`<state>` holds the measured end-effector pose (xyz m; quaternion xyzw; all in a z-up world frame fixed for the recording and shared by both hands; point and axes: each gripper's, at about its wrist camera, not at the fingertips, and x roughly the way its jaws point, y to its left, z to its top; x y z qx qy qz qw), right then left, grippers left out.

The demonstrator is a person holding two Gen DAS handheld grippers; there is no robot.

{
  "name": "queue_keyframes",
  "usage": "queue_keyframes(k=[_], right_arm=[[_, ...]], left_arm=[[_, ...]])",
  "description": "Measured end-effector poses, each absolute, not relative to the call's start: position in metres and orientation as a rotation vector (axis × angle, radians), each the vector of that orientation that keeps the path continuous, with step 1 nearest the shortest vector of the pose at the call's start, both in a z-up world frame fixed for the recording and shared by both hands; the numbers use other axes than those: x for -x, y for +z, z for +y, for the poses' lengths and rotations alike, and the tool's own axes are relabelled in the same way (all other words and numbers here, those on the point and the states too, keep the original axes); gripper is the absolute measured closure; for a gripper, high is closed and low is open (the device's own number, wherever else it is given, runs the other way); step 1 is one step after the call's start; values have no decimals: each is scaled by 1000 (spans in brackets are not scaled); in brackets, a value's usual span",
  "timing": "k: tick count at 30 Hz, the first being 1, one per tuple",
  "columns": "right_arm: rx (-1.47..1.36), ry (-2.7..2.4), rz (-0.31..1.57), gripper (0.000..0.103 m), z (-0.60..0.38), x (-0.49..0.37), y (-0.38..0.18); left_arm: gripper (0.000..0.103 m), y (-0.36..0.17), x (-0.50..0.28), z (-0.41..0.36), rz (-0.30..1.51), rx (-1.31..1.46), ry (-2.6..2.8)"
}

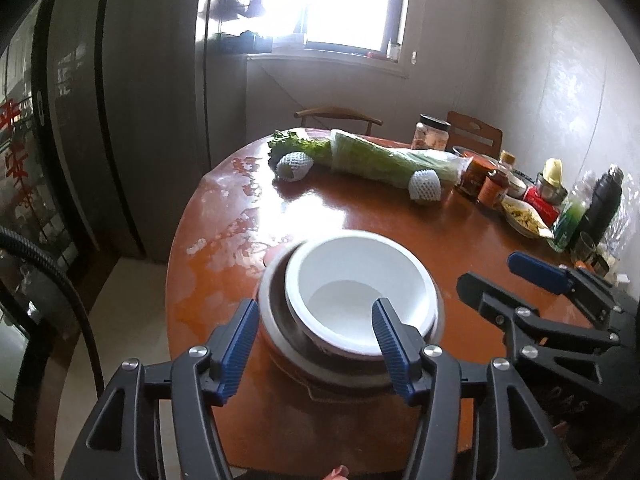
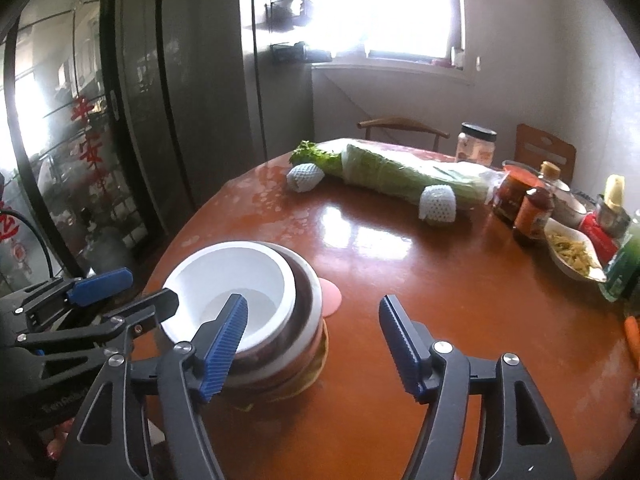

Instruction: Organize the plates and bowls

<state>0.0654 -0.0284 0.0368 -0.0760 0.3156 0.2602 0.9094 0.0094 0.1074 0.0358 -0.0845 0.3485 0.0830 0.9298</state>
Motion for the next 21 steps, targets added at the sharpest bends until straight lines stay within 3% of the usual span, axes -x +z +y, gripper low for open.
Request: queue_keyframes(k=[21], right_arm=[[119, 443, 626, 27, -82, 9, 8]], left_arm=[[42, 7, 34, 57, 745, 122, 147]])
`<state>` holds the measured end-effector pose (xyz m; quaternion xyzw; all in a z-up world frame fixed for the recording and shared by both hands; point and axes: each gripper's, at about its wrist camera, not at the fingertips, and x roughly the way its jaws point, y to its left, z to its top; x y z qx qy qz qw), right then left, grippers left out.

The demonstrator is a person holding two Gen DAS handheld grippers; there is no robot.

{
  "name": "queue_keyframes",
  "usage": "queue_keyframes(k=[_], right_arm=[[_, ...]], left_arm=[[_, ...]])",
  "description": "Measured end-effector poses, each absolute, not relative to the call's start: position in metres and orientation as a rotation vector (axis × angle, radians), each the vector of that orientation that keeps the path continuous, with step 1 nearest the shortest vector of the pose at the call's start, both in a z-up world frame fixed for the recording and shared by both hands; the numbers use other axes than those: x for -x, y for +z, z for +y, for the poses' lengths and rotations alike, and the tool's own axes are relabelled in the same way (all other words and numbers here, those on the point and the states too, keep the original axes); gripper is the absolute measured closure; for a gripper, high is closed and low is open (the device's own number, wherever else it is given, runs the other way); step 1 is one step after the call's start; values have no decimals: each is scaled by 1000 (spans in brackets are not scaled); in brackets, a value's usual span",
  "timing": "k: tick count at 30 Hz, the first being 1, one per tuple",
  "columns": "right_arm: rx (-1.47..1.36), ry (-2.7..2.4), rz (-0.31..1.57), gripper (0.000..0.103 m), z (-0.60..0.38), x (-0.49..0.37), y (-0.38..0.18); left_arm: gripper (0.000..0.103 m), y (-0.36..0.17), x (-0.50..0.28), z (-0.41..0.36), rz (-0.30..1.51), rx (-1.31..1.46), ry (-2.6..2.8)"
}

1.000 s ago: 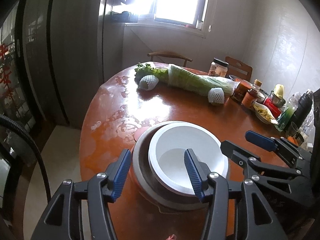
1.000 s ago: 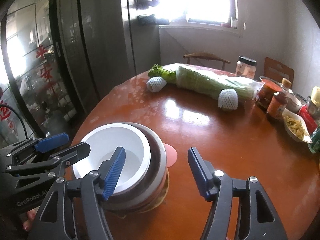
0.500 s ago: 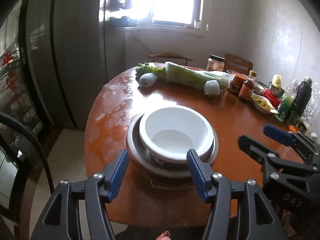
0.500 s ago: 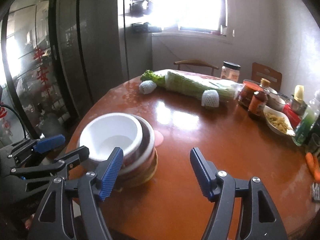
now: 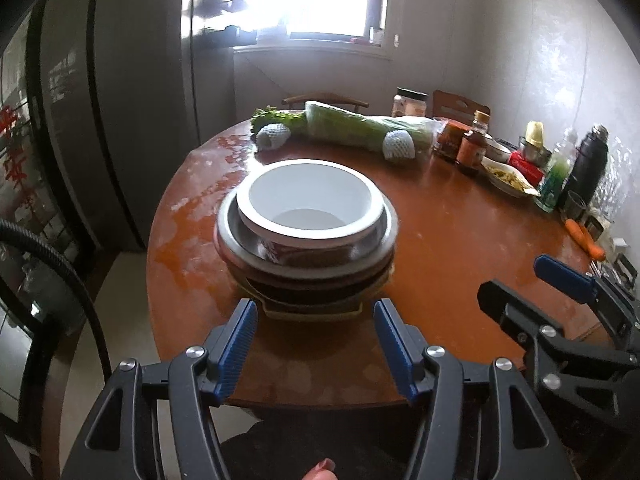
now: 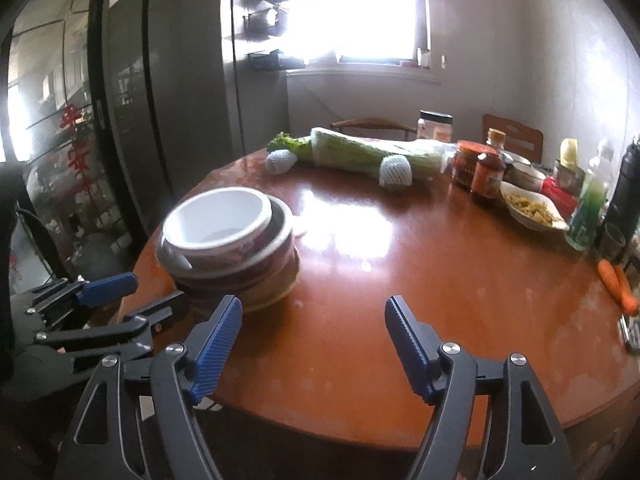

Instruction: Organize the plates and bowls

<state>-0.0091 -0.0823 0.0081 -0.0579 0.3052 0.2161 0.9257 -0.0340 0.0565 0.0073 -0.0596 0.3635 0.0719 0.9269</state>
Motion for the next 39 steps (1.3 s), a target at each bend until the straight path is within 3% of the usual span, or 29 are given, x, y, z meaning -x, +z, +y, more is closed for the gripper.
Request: queue_keyframes(k=[39], right_arm=[[120, 381, 661, 27, -98, 15, -13]], left_arm=[[42, -9, 30, 50, 781, 107, 172]])
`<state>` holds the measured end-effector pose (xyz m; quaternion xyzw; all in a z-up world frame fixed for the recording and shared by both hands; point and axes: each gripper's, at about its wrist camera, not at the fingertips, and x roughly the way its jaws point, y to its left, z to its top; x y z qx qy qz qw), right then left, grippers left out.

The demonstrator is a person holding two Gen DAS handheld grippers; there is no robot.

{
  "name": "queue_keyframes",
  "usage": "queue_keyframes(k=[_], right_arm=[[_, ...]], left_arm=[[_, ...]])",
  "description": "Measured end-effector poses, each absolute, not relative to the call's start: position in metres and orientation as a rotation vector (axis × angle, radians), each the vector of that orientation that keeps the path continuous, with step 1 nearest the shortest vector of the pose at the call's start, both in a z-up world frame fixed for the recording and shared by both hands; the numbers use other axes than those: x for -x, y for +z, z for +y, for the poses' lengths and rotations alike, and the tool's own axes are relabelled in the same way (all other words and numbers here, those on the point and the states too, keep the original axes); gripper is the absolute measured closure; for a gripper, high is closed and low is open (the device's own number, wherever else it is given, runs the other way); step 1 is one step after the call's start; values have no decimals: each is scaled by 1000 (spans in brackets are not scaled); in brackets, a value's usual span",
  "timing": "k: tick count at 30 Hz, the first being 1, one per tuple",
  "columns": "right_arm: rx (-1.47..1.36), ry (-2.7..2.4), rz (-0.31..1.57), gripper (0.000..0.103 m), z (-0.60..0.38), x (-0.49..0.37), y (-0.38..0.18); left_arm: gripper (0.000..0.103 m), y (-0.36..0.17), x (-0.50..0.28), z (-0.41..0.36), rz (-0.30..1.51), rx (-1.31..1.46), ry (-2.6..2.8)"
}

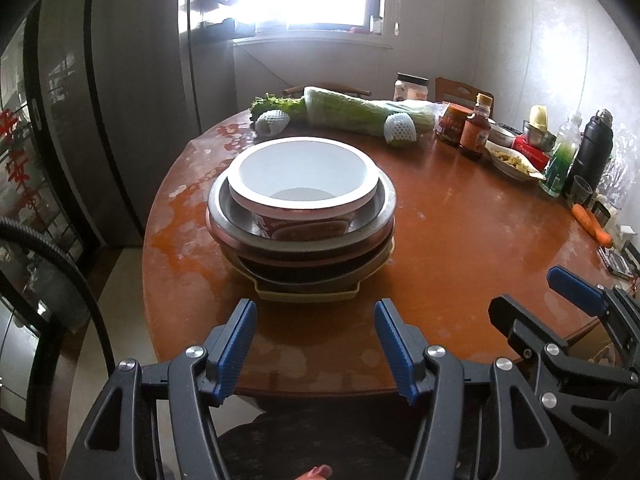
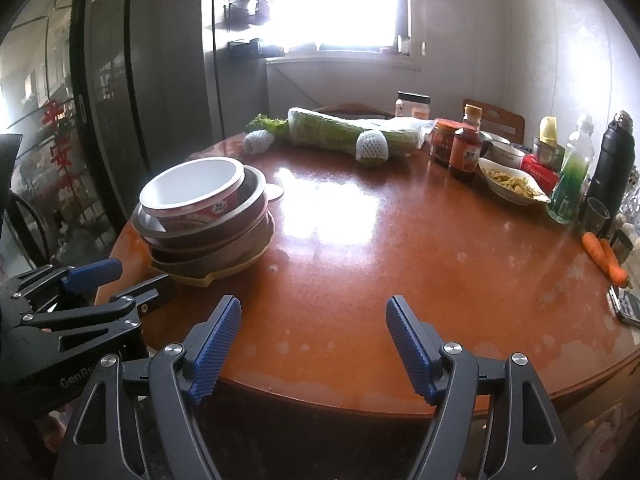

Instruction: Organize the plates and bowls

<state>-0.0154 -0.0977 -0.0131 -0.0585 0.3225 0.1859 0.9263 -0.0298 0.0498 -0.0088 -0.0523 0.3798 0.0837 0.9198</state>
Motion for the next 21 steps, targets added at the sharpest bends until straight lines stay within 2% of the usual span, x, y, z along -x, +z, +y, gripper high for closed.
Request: queue_keyframes(k=[21], right_arm=[[139, 383, 666, 27, -94, 17, -14]], left_arm=[[42, -9, 29, 54, 792, 110, 189]])
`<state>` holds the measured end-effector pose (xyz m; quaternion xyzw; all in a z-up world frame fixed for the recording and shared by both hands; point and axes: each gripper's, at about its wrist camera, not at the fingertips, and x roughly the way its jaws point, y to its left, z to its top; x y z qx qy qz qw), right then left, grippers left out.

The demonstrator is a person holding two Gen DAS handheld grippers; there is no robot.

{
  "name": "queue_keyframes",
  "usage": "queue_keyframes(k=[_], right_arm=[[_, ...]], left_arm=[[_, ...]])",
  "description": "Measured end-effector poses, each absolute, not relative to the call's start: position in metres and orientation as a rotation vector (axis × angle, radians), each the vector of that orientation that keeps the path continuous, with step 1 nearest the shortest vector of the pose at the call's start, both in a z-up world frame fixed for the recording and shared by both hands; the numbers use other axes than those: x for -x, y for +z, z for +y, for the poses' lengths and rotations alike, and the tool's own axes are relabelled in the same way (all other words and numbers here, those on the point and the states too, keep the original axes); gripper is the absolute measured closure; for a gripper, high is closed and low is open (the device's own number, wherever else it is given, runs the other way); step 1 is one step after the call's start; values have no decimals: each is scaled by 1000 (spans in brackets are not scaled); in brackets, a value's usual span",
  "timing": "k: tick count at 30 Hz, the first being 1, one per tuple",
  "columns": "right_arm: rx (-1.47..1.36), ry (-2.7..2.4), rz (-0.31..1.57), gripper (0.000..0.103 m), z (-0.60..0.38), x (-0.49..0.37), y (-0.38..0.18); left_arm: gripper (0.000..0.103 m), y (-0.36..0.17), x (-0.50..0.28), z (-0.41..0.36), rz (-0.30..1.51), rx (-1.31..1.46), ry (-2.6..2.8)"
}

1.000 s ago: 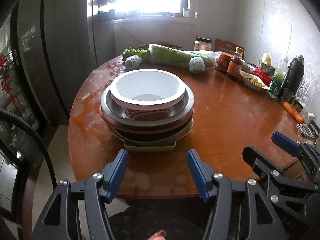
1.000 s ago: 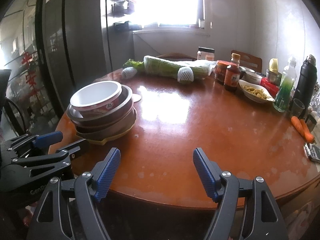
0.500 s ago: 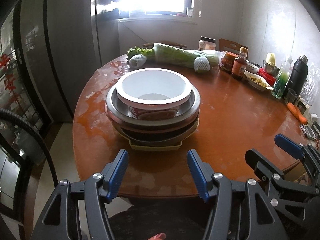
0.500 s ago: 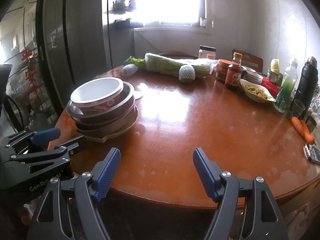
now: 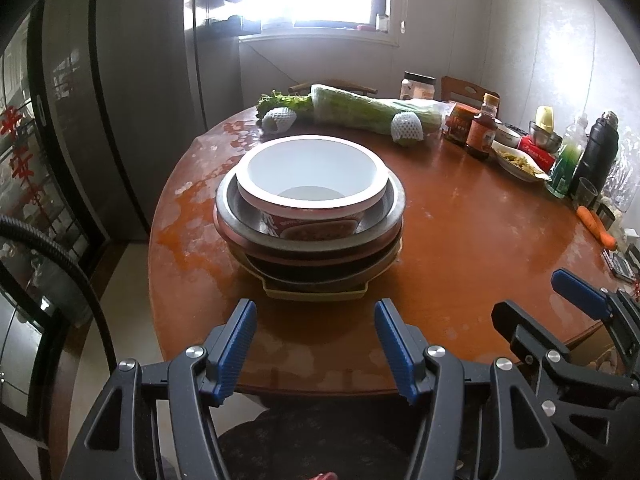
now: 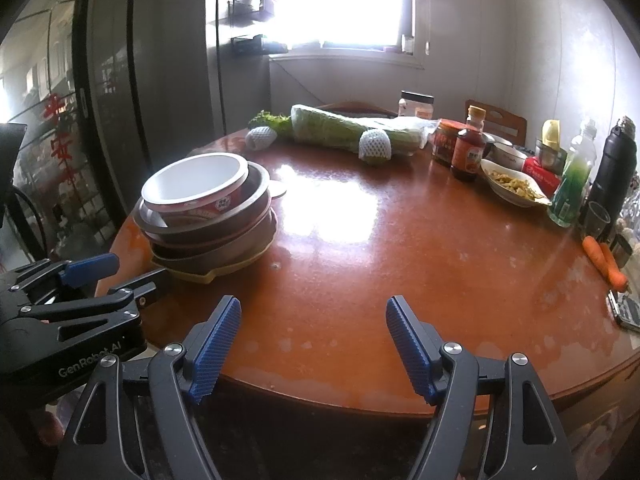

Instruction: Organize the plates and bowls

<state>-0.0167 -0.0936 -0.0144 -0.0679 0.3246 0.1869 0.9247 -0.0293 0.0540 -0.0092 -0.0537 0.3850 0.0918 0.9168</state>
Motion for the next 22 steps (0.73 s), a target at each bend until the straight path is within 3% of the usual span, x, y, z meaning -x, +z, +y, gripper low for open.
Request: queue_keyframes(k=[22], right_arm=[[138, 383, 670, 27, -94, 16, -14]], left_arm=[[42, -13, 26, 53, 813, 92, 184]])
